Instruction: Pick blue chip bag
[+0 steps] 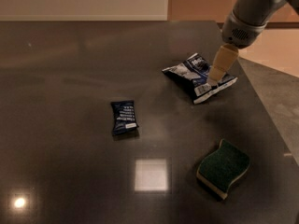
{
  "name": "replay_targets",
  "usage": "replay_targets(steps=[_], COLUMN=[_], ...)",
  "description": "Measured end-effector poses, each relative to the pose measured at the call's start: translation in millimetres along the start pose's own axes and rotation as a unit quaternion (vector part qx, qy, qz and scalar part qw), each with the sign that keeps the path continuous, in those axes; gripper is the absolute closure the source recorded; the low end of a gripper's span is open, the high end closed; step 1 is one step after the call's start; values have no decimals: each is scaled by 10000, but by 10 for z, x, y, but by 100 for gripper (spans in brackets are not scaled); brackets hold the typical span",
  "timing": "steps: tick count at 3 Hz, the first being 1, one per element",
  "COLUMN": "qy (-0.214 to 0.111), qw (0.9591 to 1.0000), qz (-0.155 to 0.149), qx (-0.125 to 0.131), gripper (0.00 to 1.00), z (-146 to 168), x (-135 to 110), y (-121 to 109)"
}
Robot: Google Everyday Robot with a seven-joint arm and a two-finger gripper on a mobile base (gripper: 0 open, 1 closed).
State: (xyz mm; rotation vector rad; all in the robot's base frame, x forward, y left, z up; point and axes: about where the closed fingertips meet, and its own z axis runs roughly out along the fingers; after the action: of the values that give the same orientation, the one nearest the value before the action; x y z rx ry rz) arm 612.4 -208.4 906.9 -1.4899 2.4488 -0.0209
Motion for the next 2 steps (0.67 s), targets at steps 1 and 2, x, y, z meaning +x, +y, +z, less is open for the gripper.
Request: replay_targets(steps=[1,2], qy=[58,108], qw=[9994,9984], qz=[342,550], qx=[-53,-71], gripper=[0,0], z=[236,442], x=[-30,-4], y=[-142,-216])
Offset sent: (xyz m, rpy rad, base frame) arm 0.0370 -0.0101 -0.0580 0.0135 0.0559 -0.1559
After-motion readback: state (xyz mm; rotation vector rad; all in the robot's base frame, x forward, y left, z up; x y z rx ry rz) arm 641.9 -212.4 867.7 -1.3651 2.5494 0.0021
